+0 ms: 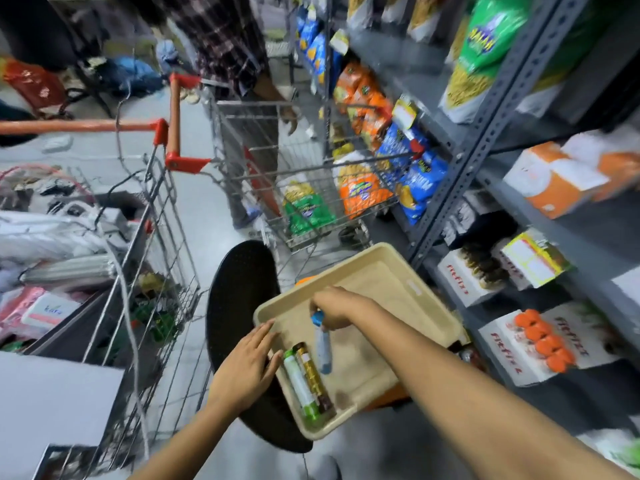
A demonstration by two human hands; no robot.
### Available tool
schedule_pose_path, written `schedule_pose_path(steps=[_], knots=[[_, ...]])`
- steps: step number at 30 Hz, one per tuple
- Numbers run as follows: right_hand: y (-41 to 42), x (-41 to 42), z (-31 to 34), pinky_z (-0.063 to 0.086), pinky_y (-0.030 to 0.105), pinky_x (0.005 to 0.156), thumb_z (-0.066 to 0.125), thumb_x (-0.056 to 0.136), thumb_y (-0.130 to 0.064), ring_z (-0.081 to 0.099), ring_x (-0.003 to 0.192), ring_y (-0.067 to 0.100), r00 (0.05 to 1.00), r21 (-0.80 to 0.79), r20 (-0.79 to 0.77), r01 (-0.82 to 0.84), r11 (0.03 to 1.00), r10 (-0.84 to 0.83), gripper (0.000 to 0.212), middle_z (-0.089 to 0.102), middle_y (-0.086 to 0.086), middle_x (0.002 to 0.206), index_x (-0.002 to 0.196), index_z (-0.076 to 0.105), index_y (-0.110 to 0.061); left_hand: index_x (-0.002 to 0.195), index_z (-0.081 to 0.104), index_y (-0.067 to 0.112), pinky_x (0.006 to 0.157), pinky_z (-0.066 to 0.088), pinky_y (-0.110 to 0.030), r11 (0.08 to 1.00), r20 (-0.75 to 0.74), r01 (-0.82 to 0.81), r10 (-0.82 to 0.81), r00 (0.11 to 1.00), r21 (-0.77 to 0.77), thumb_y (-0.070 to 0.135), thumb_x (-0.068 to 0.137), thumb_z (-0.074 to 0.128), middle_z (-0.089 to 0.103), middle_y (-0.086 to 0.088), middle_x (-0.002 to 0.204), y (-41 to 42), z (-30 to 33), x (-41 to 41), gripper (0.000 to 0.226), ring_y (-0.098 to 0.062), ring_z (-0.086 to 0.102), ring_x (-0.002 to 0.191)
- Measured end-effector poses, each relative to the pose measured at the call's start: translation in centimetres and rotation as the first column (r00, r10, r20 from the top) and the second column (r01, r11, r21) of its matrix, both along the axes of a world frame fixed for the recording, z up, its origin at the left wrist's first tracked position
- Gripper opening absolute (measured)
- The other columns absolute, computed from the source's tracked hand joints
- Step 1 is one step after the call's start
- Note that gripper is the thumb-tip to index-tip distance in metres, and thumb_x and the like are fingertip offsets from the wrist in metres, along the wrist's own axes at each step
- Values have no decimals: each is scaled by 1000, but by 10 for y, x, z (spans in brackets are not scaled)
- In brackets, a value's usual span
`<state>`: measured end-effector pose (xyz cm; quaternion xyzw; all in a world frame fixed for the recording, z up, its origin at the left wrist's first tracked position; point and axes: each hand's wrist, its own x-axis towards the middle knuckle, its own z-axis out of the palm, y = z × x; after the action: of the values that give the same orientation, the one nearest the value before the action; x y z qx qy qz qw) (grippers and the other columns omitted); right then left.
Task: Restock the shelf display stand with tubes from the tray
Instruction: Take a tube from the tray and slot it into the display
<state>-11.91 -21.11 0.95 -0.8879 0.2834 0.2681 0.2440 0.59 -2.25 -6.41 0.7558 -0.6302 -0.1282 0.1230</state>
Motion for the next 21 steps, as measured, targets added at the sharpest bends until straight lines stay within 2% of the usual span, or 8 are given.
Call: schedule_pose_path(steps=[3, 5, 8, 10, 13, 17, 19, 21], knots=[[-17, -32, 77, 54, 40, 76, 72, 75, 1, 63, 100, 32, 990, -100, 137, 32, 995, -18, 42, 66, 17, 112, 115, 62, -7, 123, 55, 11, 107, 26, -29, 1000, -59, -10, 9, 998, -22, 68, 88, 8, 48, -8, 139, -22, 12, -4, 82, -20, 43, 127], [-26, -55, 135, 52, 35, 78, 74, 71, 2, 61, 102, 30, 974, -194, 225, 69, 979, -24, 49, 65, 13, 113, 116, 62, -14, 124, 54, 11, 105, 32, -32, 995, -67, 19, -25, 997, -99, 69, 87, 6, 49, -9, 138, -57, 32, -15, 84, -20, 44, 126], [-32, -105, 239, 40, 24, 81, 68, 73, 5, 56, 109, 23, 933, -309, 358, 147, 939, -29, 46, 63, 9, 119, 115, 62, -15, 127, 51, 14, 101, 35, -32, 966, -130, 109, -142, 981, -234, 65, 87, 13, 45, -6, 141, -129, 92, -54, 75, -21, 43, 126], [-31, -143, 307, 39, 20, 80, 62, 76, 9, 54, 104, 17, 901, -366, 432, 209, 907, -33, 43, 62, 4, 116, 113, 62, -14, 126, 50, 14, 102, 29, -26, 914, -158, 208, -276, 948, -348, 59, 89, 23, 44, -5, 142, -174, 137, -87, 65, -19, 41, 126], [-18, -208, 405, 46, 21, 78, 63, 78, 8, 53, 88, 2, 865, -444, 497, 326, 834, -74, 41, 58, -13, 99, 110, 61, -18, 130, 48, 11, 103, 21, -16, 773, -140, 343, -481, 865, -534, 55, 92, 26, 48, -4, 136, -230, 211, -153, 62, -16, 41, 124], [16, -286, 503, 41, 8, 56, 68, 82, 0, 55, 55, -7, 828, -501, 522, 491, 712, -204, 26, 62, -29, 64, 102, 61, -14, 135, 37, 28, 102, 16, -6, 513, -66, 461, -717, 694, -724, 46, 95, 31, 39, 12, 134, -258, 306, -253, 44, -1, 34, 123], [33, -321, 535, 42, 9, 53, 72, 83, -14, 55, 49, -3, 795, -539, 556, 568, 622, -243, 12, 64, -19, 59, 90, 63, -13, 134, 39, 25, 105, 15, -10, 362, 41, 527, -794, 606, -769, 44, 97, 28, 40, 8, 137, -262, 343, -306, 43, -6, 35, 126], [47, -358, 559, 49, 17, 54, 71, 84, -26, 56, 52, 5, 757, -584, 592, 640, 500, -278, 14, 62, -8, 59, 77, 61, -18, 131, 43, 19, 108, 16, -15, 260, 109, 565, -837, 536, -783, 45, 97, 26, 43, 0, 140, -258, 374, -359, 46, -13, 38, 126]])
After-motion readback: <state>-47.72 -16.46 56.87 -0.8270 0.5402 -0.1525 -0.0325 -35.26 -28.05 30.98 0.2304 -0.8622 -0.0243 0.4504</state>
